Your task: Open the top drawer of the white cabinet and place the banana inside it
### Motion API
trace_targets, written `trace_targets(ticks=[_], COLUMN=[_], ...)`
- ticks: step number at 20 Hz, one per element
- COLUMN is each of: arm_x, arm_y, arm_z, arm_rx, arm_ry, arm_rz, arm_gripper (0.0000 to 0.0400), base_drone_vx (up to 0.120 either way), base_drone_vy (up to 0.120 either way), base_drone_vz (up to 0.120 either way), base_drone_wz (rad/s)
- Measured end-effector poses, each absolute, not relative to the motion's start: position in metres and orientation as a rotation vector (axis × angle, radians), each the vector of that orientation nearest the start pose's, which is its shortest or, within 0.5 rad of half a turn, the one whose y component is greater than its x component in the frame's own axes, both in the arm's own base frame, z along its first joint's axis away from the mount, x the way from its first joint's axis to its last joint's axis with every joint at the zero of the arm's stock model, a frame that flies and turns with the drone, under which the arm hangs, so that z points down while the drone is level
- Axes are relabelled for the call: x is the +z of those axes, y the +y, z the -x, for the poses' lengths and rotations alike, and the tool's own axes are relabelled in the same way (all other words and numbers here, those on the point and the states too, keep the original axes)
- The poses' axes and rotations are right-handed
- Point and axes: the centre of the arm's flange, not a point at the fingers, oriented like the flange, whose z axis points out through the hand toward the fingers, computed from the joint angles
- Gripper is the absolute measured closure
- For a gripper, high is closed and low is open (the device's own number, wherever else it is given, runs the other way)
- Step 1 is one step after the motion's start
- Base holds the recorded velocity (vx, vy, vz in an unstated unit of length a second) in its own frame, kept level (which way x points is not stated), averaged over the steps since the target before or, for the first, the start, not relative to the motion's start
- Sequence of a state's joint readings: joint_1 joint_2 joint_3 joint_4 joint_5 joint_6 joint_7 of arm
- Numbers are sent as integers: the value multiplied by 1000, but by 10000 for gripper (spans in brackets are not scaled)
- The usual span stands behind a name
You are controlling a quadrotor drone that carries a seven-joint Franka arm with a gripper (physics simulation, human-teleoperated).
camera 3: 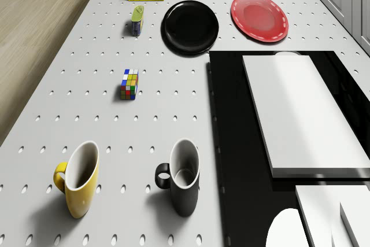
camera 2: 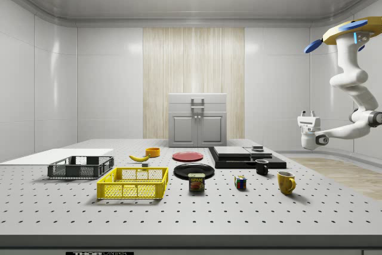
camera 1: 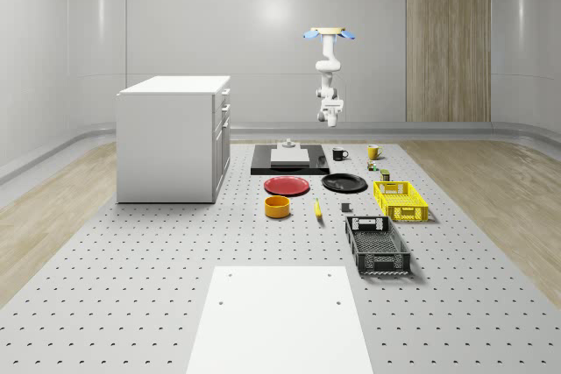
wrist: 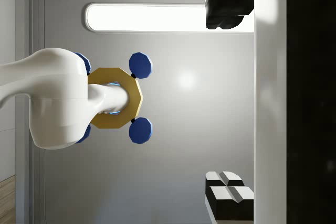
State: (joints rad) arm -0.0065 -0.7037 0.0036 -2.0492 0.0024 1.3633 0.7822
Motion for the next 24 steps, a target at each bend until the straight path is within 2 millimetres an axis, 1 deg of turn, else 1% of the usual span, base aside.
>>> trace_targets(ticks=[3,24], arm_x=[690,691], arm_y=[0,1], arm_z=[-304,-303], arm_rx=[-29,-56], arm_ry=[1199,1199], arm_rz=[2895,2894], arm_gripper=[0,0], base_drone_vx=[120,120], base_drone_vy=[-120,-120], base_drone_vz=[27,120], base_drone_wz=[0,0])
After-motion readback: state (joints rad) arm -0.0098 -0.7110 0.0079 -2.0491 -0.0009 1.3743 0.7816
